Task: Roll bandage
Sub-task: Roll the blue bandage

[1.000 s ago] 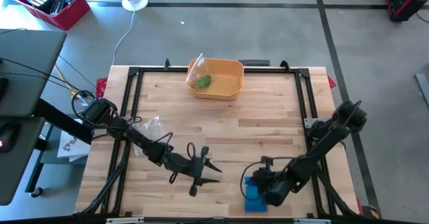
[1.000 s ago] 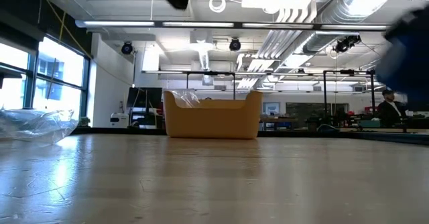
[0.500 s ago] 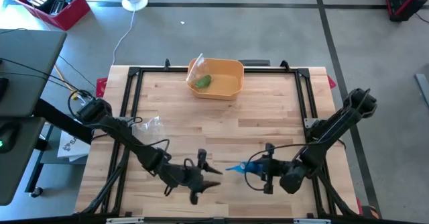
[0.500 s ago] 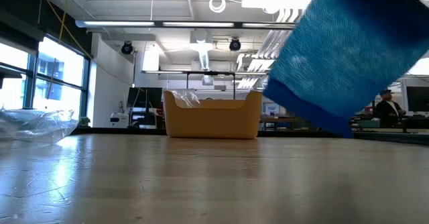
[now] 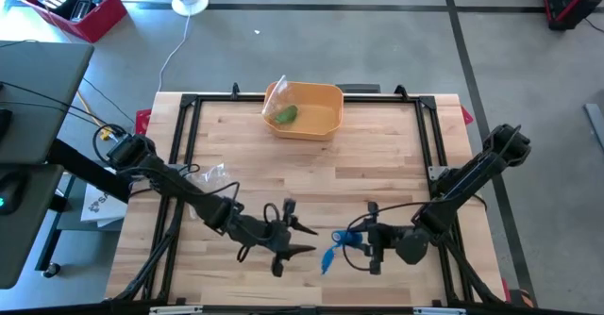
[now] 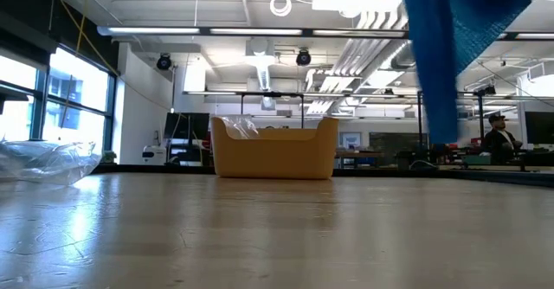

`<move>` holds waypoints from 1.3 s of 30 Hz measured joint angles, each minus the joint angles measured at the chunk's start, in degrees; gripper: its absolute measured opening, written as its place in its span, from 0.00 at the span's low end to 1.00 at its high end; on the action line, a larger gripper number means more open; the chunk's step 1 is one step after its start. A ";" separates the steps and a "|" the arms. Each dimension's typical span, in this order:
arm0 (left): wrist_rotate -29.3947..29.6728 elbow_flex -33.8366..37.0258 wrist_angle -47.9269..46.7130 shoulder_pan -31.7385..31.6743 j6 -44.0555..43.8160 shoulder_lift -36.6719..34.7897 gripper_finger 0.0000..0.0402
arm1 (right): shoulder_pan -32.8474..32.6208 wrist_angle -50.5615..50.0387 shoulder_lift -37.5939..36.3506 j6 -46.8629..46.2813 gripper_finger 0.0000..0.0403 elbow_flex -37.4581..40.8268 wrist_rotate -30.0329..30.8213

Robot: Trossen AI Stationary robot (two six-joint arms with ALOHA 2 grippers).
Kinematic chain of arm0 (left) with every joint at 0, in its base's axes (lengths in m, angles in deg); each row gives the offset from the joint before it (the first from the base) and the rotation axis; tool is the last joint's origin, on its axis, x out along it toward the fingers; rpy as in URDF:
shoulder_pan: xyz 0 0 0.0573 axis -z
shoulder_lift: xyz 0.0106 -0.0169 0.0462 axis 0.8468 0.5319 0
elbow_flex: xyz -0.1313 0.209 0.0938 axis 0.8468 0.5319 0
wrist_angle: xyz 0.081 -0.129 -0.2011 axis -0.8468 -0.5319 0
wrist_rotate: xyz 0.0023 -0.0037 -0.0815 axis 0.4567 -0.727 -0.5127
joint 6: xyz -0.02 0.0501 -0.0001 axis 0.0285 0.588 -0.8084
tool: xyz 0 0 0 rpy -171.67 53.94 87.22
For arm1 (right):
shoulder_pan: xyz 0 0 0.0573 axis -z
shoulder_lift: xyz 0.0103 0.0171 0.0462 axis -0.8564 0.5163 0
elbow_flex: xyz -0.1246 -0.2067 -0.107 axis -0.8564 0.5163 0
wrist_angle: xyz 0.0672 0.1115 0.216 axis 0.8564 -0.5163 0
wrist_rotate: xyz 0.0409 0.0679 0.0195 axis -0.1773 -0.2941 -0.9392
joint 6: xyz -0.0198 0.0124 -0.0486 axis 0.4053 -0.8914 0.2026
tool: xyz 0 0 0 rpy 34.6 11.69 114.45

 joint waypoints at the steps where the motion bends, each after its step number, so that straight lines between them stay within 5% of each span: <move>1: -0.10 0.00 0.15 0.04 -0.24 0.00 0.39 | 0.00 0.00 0.00 0.00 0.28 0.00 0.00; 39: -0.85 0.07 -2.82 0.11 -9.60 0.00 0.39 | 0.02 -1.38 0.01 -4.00 0.28 0.00 -0.13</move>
